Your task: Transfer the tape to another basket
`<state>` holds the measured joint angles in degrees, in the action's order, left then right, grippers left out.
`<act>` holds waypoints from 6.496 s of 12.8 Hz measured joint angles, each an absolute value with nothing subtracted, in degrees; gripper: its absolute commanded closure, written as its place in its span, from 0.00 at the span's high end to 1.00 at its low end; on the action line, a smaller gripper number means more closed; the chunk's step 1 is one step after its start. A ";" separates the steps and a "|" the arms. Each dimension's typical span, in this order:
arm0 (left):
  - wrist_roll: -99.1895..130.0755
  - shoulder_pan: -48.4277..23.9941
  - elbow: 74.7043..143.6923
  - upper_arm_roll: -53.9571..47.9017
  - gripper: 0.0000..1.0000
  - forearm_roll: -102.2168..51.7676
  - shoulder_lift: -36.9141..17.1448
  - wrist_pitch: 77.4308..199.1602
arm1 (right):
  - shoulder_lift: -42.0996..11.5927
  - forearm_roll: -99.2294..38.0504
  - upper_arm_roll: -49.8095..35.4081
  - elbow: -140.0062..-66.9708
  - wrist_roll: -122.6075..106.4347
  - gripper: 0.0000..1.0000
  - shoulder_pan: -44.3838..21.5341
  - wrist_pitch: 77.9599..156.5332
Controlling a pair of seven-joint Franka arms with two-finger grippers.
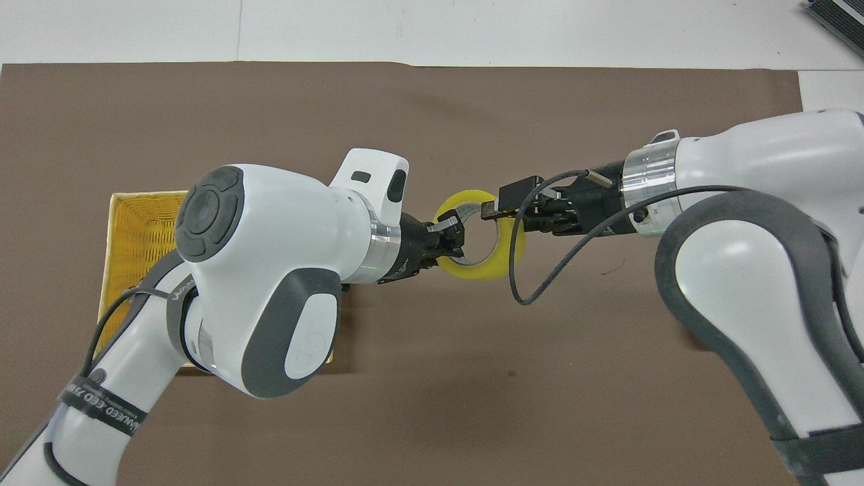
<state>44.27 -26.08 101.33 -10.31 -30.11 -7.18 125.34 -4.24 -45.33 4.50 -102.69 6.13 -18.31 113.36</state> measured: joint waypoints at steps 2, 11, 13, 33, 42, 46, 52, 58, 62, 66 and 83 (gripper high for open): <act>44.27 -26.11 101.42 -10.54 1.00 -30.11 -7.22 126.07 | -4.08 -44.48 4.52 -102.65 6.08 0.00 -18.32 113.50; 44.16 -21.91 100.83 -9.06 1.00 -27.44 -2.32 120.37 | -4.77 -39.58 4.70 -103.35 -3.08 0.00 -11.76 109.48; 42.10 -18.93 100.85 -8.53 1.00 -22.82 -2.32 116.85 | -4.77 -39.51 4.91 -103.36 -7.16 0.00 -7.10 107.36; -3.17 3.98 87.43 -7.93 1.00 1.60 -1.67 88.37 | -8.39 0.82 4.70 -103.82 -54.97 0.00 13.52 115.72; -3.41 3.98 87.42 -7.85 1.00 1.70 -1.67 87.91 | -8.84 8.31 4.52 -111.14 -58.10 0.00 12.27 126.68; -3.41 3.98 87.42 -7.85 1.00 1.71 -1.67 87.91 | -8.82 8.32 4.52 -111.74 -58.02 0.76 12.15 126.42; -3.41 3.98 87.42 -7.85 1.00 1.72 -1.67 87.91 | -8.00 8.31 4.49 -111.93 -57.99 1.00 11.66 122.34; -3.42 3.98 87.42 -7.85 1.00 1.72 -1.67 87.90 | -7.83 5.72 4.46 -110.43 -54.34 1.00 11.61 120.96; -3.42 3.98 87.42 -7.85 1.00 1.72 -1.67 87.90 | -7.29 5.52 3.70 -108.72 -43.94 1.00 10.02 120.98; -3.42 3.98 87.42 -7.85 1.00 1.72 -1.67 87.90 | -5.03 5.62 3.50 -108.67 -29.92 1.00 4.34 119.04; -3.43 3.98 87.42 -7.85 1.00 1.72 -1.67 87.90 | 6.55 0.53 4.91 -89.71 2.93 1.00 -3.27 88.31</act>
